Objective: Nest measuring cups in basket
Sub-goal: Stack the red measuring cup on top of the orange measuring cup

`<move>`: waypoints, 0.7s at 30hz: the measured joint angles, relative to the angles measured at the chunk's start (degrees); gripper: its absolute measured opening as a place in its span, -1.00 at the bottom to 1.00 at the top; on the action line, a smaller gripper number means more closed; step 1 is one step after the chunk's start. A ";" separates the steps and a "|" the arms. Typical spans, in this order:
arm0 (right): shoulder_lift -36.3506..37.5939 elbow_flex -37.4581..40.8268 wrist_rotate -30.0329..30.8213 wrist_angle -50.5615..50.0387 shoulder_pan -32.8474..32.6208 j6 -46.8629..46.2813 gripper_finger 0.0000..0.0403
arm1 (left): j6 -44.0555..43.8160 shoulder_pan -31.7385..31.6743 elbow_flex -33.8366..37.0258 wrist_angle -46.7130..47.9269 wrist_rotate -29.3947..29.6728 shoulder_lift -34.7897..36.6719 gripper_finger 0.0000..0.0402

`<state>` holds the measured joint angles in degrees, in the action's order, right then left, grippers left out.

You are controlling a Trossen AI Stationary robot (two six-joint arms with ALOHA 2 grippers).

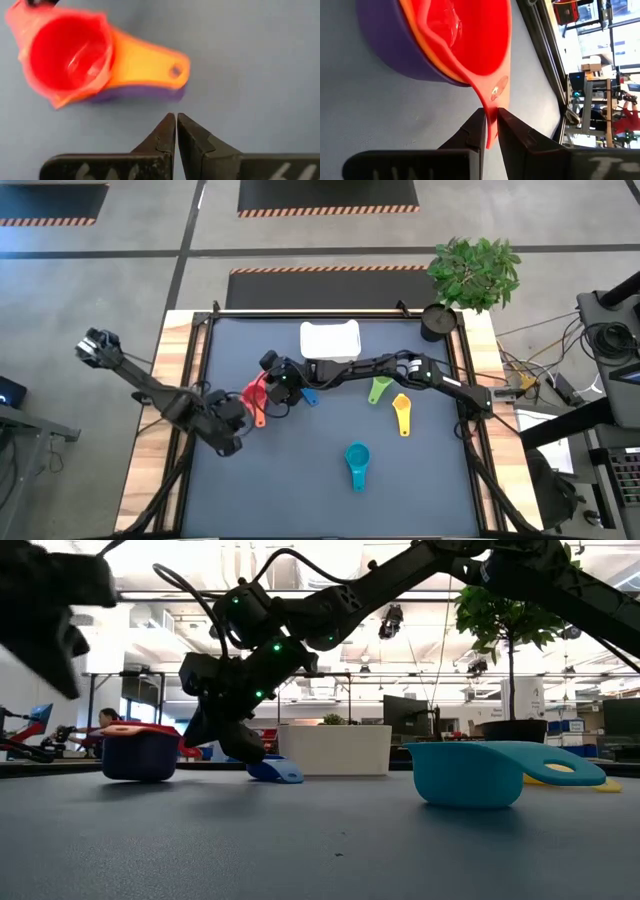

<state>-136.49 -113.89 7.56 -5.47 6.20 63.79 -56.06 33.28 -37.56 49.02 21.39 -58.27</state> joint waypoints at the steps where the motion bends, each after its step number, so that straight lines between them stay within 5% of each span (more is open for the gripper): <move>1: 0.00 0.00 0.02 0.02 0.02 -0.02 -0.84 | -0.69 0.49 -0.06 1.51 -0.39 -1.11 -1.00; 10: 0.00 0.00 1.27 0.06 -0.08 -0.09 -0.84 | -2.90 0.94 4.61 -4.96 -0.79 -11.56 -1.00; 21: 0.07 0.00 3.23 -0.18 -1.12 0.31 -0.83 | -3.62 0.07 1.95 -8.15 9.34 -18.48 -1.00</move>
<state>-136.42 -113.89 10.79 -5.65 5.08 64.10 -59.68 33.35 -35.61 40.87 30.72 -76.75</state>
